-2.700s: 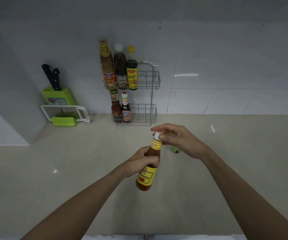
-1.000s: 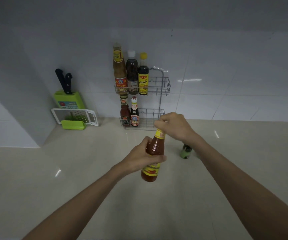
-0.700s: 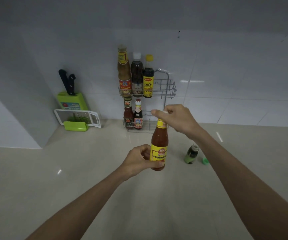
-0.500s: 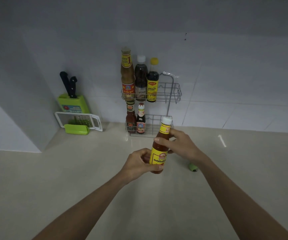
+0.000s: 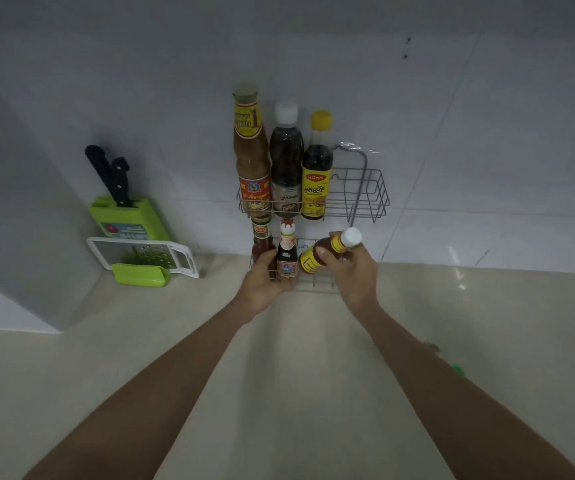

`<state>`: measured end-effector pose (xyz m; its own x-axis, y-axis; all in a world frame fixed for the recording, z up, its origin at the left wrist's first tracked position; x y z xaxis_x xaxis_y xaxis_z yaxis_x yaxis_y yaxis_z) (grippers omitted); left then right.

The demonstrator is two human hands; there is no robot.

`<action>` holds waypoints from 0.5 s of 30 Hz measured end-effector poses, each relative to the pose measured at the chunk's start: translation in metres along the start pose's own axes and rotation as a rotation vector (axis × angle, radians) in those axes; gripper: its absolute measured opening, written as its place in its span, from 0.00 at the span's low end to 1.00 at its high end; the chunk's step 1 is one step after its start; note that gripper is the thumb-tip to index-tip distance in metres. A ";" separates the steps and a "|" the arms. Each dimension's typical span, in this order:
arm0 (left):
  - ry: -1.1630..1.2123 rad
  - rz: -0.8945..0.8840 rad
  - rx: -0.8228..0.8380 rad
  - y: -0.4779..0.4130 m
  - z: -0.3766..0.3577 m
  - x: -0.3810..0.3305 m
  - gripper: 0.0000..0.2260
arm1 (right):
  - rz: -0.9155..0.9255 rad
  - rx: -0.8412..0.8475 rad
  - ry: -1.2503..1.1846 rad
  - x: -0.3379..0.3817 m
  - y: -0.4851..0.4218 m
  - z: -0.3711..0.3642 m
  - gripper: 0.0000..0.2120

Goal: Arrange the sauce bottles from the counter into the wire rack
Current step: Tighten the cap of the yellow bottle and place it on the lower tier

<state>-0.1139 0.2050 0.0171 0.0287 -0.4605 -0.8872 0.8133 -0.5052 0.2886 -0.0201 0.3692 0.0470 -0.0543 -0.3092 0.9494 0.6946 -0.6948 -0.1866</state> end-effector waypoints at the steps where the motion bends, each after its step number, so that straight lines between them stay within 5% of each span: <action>1: 0.016 -0.009 -0.003 -0.007 -0.001 -0.003 0.28 | 0.014 -0.012 -0.014 -0.007 -0.003 -0.005 0.19; 7: 0.017 -0.055 -0.055 -0.030 -0.007 -0.006 0.24 | 0.014 -0.063 0.073 -0.042 -0.020 -0.023 0.16; 15: 0.101 -0.054 -0.040 -0.036 -0.014 -0.001 0.30 | 0.028 0.148 0.365 -0.052 -0.053 -0.043 0.18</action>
<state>-0.1354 0.2340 0.0021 0.0407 -0.3562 -0.9335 0.8376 -0.4972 0.2263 -0.0852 0.3940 -0.0038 -0.2670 -0.5557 0.7874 0.7941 -0.5898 -0.1469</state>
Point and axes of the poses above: each hand's wrist, its own y-axis away from the middle knuckle, its own z-axis out of the back of the hand, x = y × z, the point moved 8 cm from there along -y, towards the middle knuckle, and after that the axes turned 6 degrees about z, right-handed, at the moved point
